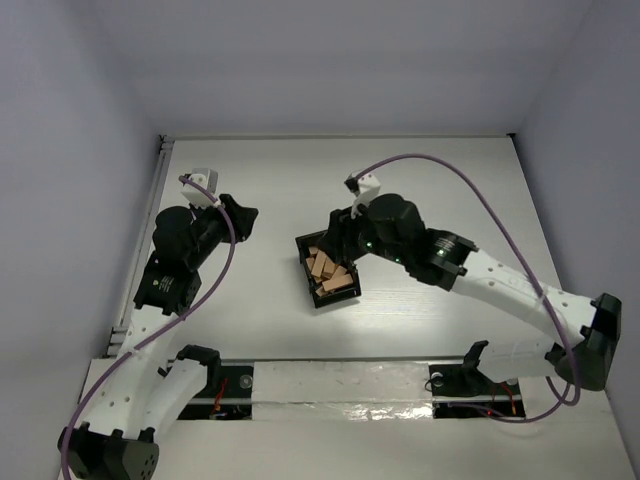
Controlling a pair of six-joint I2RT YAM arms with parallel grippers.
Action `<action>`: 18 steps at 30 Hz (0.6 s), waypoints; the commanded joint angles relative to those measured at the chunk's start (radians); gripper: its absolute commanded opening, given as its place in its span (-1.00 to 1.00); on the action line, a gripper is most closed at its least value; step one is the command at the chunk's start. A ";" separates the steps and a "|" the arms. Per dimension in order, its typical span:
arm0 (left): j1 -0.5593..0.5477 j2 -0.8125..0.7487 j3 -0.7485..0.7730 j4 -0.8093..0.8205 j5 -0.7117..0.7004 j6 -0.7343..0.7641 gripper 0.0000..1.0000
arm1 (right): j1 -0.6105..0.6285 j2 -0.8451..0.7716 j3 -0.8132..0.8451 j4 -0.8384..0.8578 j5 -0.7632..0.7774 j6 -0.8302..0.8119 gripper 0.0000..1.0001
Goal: Build the wood block tower
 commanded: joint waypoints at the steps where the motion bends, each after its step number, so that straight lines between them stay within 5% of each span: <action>1: -0.005 -0.005 -0.008 0.029 -0.008 0.010 -0.35 | 0.032 0.044 -0.001 0.051 0.012 0.005 0.14; 5: -0.005 -0.011 -0.007 0.026 -0.020 0.004 -0.40 | 0.046 0.136 0.035 0.002 0.106 0.008 0.05; 7: -0.005 -0.018 -0.011 0.025 -0.022 0.004 -0.49 | 0.057 0.172 0.056 -0.026 0.143 0.013 -0.32; 9: -0.005 -0.027 -0.012 0.023 -0.030 0.001 -0.67 | 0.057 0.221 0.073 -0.049 0.145 0.016 -1.00; 11: -0.005 -0.031 -0.012 0.023 -0.037 0.000 -0.97 | 0.057 0.252 0.081 -0.058 0.145 0.016 -1.00; 14: -0.005 -0.044 -0.014 0.016 -0.054 -0.005 -1.00 | 0.066 0.296 0.088 -0.064 0.158 0.030 -0.94; 15: -0.005 -0.051 -0.015 0.012 -0.062 -0.007 -1.00 | 0.066 0.316 0.093 -0.071 0.171 0.040 -0.57; 18: -0.005 -0.060 -0.015 0.003 -0.083 -0.008 -1.00 | 0.066 0.345 0.116 -0.081 0.162 0.043 -0.04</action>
